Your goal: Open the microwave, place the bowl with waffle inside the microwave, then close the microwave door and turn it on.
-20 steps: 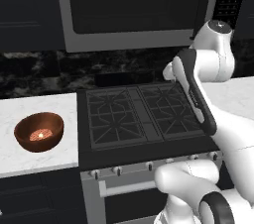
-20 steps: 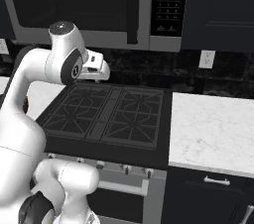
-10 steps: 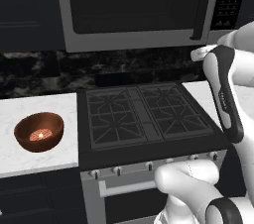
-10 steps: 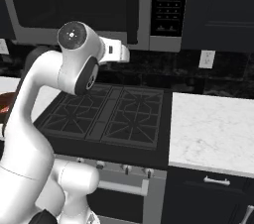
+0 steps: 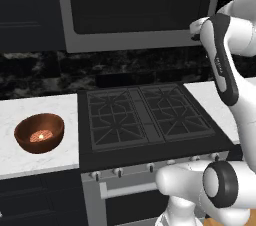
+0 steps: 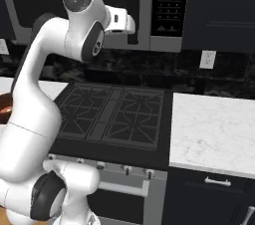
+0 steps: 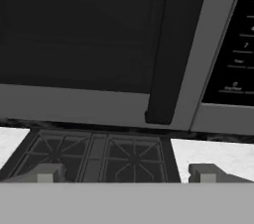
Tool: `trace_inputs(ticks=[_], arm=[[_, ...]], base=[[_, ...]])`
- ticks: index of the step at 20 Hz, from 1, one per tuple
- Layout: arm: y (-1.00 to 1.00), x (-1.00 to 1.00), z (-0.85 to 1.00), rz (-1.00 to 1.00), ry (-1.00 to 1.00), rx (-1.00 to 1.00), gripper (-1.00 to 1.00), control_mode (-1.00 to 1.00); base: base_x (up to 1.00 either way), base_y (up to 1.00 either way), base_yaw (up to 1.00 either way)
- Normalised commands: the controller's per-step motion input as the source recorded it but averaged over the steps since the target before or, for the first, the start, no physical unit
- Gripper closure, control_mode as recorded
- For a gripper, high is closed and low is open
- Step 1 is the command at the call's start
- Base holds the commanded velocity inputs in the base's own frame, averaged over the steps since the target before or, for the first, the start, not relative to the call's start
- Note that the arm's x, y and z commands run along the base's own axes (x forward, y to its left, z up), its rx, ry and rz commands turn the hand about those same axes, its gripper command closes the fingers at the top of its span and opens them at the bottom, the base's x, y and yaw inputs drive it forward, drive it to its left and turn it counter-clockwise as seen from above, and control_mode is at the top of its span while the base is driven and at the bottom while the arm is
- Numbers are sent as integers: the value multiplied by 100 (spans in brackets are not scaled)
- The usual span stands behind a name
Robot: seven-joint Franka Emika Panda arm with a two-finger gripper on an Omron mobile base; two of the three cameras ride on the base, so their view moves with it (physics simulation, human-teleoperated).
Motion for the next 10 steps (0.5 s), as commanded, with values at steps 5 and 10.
trace_inputs(ticks=[5,10], arm=[[-28,8,21,-1,-31,0,-100,-100],[-20,35,21,0,-5,1,-100,-100]], base=[[0,0,0],[0,0,0]])
